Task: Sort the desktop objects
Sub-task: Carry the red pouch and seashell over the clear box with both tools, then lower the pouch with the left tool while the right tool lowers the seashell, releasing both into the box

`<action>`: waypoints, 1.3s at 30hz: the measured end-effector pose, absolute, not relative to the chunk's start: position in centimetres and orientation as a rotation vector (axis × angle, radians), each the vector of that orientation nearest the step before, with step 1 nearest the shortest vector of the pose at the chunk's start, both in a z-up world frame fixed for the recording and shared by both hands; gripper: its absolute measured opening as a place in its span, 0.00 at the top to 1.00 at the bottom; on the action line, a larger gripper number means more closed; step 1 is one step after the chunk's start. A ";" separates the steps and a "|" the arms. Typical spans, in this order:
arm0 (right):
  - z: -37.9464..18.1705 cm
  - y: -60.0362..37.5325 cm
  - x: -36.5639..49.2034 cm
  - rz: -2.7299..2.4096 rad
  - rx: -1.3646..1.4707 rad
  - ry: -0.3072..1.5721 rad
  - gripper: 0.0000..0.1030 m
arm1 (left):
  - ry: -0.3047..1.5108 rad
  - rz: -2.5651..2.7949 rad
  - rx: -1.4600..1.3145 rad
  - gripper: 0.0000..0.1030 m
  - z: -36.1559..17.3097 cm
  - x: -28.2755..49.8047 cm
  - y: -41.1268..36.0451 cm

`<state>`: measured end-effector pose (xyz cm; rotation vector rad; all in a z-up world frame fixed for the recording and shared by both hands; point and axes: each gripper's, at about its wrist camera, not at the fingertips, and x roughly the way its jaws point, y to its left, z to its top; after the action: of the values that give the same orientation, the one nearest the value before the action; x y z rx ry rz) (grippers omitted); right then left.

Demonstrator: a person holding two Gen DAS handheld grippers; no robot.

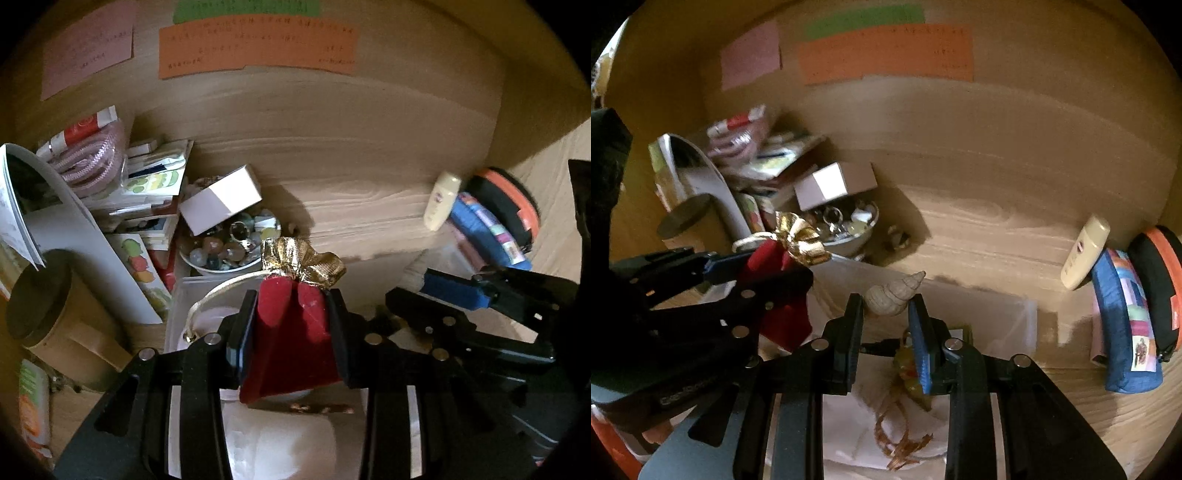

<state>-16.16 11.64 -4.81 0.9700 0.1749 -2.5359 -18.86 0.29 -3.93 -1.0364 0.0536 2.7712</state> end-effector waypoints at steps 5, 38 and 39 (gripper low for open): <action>-5.9 11.4 -17.0 -2.526 1.028 0.196 0.78 | 0.142 2.812 -1.025 0.60 -4.5 -19.0 0.8; -4.8 12.7 -16.2 -2.594 0.945 0.172 0.44 | 0.069 2.875 -0.960 0.27 -2.8 -17.8 -0.8; -4.6 12.8 -16.1 -2.598 0.936 0.170 0.41 | 0.065 2.876 -0.950 0.26 -2.7 -17.7 -0.9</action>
<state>-16.09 12.81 -4.56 0.9357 0.1705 -2.5976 -17.75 -0.87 -2.69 -0.9502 0.0646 2.8765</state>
